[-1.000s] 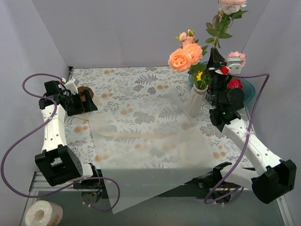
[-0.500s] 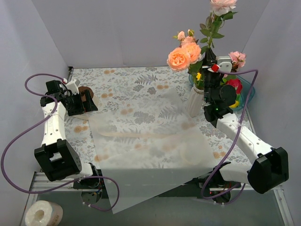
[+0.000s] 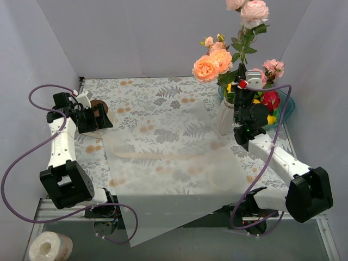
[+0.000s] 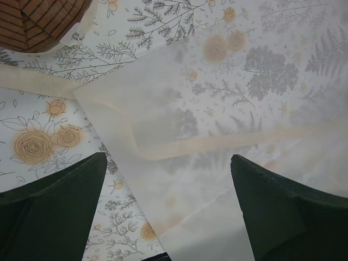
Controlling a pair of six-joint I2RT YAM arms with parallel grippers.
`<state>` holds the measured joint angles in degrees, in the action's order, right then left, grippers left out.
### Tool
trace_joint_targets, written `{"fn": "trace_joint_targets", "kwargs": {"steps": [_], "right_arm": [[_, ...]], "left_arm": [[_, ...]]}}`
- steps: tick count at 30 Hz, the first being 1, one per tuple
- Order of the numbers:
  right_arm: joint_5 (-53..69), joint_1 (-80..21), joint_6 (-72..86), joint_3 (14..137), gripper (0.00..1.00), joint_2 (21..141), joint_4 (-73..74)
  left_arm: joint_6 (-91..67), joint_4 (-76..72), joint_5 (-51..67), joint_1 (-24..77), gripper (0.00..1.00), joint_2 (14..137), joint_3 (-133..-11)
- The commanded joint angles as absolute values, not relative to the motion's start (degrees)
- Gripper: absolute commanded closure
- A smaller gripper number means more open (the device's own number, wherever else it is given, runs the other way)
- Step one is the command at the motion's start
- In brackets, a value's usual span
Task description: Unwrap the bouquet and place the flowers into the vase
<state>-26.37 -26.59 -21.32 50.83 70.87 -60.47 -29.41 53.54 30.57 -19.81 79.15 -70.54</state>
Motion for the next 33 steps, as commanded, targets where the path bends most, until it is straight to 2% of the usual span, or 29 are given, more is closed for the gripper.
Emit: {"fn": "trace_joint_targets", "kwargs": {"steps": [1,13,14,16,17,19,23,33], "right_arm": [[-28.7,-26.3,-19.7,48.2,0.99,68.9,-65.1],[-28.5,-26.3,-18.4,45.7,0.97,65.4,-60.0],[-28.4,-26.4,-18.2,46.2,0.93,64.9,-57.2],[-27.9,-26.4,-16.8,46.8,0.7,63.5,-53.4],[-27.9,-26.3,-16.8,47.0,0.5,63.1,-51.2],[-27.8,-26.3,-16.6,46.8,0.34,62.1,-50.3],[-26.3,-26.3,-15.8,46.9,0.23,60.6,-46.9],[-20.9,-26.6,-10.5,48.5,0.08,50.8,-36.4]], "left_arm": [[-28.9,53.3,30.1,-20.2,0.02,78.3,-71.5],[-29.4,54.1,30.3,-20.2,0.02,75.9,-70.7],[-29.4,54.1,30.4,-20.2,0.02,75.9,-70.6],[-29.7,54.4,30.9,-20.2,0.02,75.7,-71.1],[-29.8,54.5,31.0,-20.2,0.02,75.8,-71.4],[-29.8,55.0,31.3,-20.2,0.02,75.7,-72.2],[-29.9,55.6,31.7,-20.2,0.02,75.1,-72.5],[-30.2,56.2,33.1,-20.2,0.02,73.9,-72.4]]}}
